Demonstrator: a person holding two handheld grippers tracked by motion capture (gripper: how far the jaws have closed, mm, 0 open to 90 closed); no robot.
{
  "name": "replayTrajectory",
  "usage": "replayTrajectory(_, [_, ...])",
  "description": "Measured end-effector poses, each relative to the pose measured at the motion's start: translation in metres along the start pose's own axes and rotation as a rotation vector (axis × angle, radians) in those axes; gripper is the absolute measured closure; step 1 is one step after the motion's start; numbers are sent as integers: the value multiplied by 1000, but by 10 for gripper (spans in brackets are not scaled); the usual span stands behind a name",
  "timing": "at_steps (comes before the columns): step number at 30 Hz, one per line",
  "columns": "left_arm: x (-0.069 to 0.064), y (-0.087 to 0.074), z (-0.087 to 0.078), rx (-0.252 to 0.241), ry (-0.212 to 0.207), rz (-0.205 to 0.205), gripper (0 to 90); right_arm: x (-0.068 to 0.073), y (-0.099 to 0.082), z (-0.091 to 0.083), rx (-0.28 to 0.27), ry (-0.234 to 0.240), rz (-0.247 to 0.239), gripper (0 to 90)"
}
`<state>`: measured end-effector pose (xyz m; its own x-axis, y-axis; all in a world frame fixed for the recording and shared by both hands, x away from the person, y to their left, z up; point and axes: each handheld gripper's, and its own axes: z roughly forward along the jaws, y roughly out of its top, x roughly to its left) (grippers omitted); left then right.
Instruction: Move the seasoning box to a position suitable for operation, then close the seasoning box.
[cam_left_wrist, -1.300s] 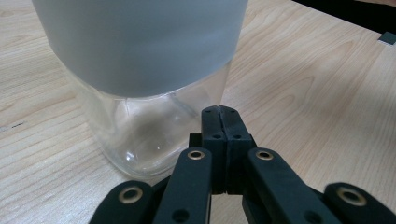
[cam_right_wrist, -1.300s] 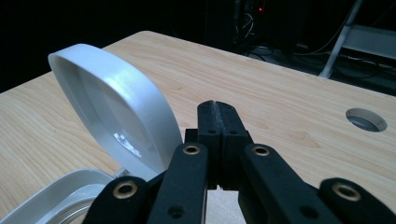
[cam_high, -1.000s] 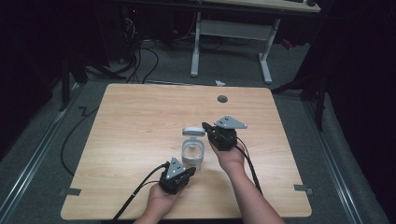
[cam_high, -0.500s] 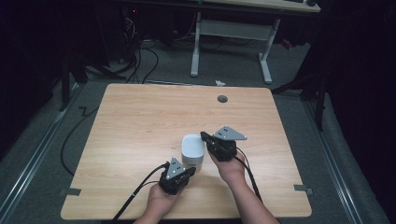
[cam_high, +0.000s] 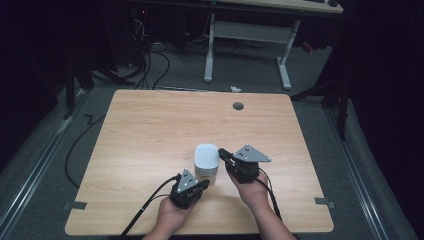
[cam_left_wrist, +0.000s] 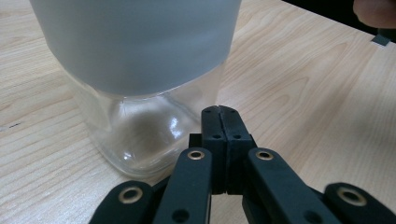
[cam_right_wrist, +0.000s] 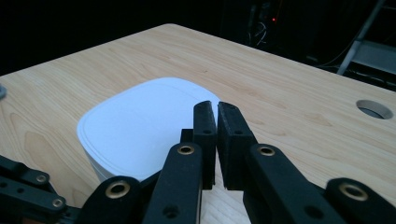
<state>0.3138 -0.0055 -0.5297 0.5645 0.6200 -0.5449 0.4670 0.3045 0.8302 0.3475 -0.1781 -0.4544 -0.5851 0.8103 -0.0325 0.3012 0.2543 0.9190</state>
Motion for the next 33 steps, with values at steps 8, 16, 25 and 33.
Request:
replayTrajectory(8, [-2, 11, -23, 9, -12, 53, 882, -14, -12, -7, 18, -26, 27, 842])
replayTrajectory(16, [29, 53, -65, -81, 64, 68, 772, -29, -25, -11, 36, -52, 62, 785])
replayTrajectory(25, [92, 69, -92, -123, 246, 50, 634, -51, -40, -17, 80, -126, 101, 641])
replayTrajectory(33, [128, 71, -126, -157, 381, 48, 605, -71, -85, -53, 88, -246, 172, 537])
